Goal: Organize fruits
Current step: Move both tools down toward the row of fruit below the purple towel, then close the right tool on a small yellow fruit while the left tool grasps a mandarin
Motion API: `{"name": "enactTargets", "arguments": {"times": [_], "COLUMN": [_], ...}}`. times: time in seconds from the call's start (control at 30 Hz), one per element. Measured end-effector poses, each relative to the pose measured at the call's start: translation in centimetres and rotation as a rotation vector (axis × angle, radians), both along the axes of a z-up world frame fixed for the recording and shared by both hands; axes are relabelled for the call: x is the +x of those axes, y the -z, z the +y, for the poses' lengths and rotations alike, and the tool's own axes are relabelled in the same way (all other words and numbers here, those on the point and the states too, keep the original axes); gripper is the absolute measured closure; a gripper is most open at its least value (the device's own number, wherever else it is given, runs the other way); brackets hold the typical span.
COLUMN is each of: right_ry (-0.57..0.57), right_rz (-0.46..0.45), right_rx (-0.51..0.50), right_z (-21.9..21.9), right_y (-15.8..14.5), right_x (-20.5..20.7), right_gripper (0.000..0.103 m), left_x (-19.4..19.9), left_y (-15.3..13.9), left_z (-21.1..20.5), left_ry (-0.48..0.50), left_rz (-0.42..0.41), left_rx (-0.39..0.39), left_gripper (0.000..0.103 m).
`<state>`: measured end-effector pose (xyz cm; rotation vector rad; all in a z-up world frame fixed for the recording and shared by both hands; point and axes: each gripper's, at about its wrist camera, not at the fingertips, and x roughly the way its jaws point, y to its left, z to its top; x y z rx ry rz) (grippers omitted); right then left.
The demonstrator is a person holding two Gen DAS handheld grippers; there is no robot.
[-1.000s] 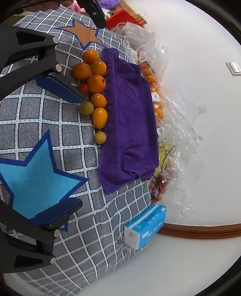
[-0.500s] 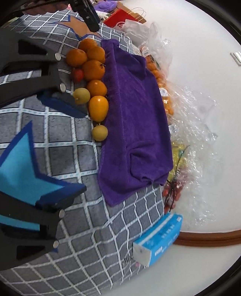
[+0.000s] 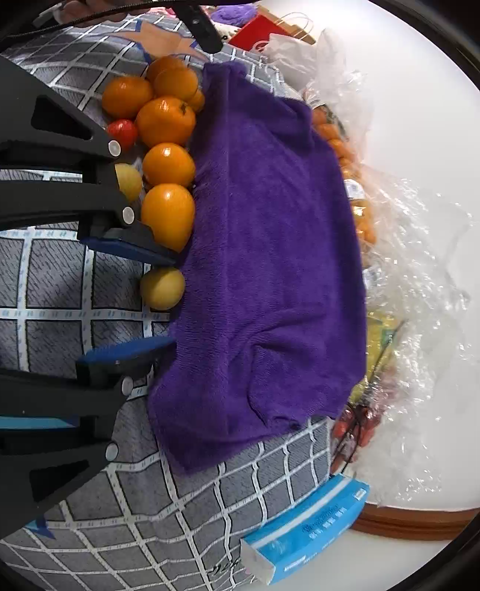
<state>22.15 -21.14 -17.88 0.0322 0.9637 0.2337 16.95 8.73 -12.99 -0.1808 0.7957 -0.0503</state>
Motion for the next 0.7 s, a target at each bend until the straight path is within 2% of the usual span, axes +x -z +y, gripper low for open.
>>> {"name": "enactTargets", "arguments": {"times": [0.03,0.07,0.2,0.37,0.53,0.7], "right_ry": [0.001,-0.003,-0.013,-0.023,-0.027,-0.025], "right_rz": [-0.012,-0.021,-0.029,-0.070,-0.069,-0.072], "right_rx": [-0.013,-0.031,-0.026,-0.110,-0.119,-0.119], "right_z": [0.0,0.0,-0.1,0.9,0.8,0.9], "right_y": [-0.1,-0.1,0.2,0.4,0.3,0.4], "right_x": [-0.1,-0.2,-0.3,-0.6,-0.5,-0.5], "right_gripper": [0.076,0.079,0.079,0.079,0.079,0.079], "left_x": [0.1,0.2,0.1,-0.2,-0.5,-0.4], "left_y": [0.2,0.3,0.7,1.2,1.7,2.5], "left_z": [0.1,0.2,0.6,0.5,-0.4,-0.9], "left_ry": [0.004,0.008,0.013,0.018,0.078,0.124], "left_rz": [-0.001,-0.002,-0.007,-0.007,0.012,0.064], "left_rx": [-0.013,-0.026,-0.043,-0.015,0.011,0.000], "left_gripper": [0.012,0.012,0.012,0.013,0.020,0.036]}}
